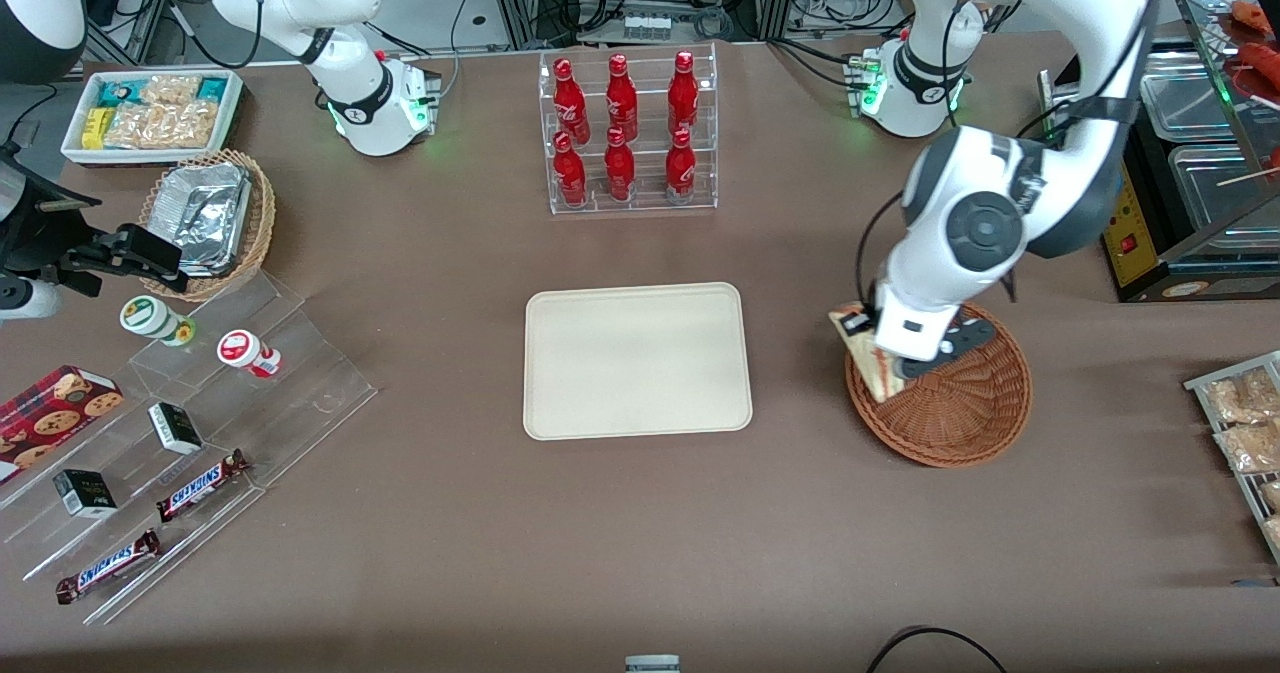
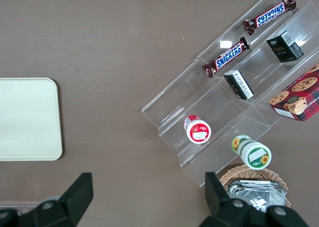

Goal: Place sandwich from basket to tray
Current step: 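Lift the sandwich and carry it over the cream tray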

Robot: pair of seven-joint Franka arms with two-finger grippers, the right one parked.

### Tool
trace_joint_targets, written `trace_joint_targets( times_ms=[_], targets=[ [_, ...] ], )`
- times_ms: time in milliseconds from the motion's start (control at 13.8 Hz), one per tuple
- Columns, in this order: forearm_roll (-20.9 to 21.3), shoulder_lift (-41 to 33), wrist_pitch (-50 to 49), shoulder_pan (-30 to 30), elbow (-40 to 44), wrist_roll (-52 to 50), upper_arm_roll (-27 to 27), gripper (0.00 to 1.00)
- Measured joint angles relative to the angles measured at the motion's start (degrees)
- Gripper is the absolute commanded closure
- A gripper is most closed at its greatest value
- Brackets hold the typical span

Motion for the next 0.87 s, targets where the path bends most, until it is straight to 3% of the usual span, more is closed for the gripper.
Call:
trace_joint_targets(
  times_ms=[362,868],
  targets=[
    [-0.06,5.12,0.12,-7.74,4.62,-0.41,-0.10,1.00],
    [-0.05,17.77,0.42,-18.44,17.57,-4.72,-0.09,1.00]
  ],
)
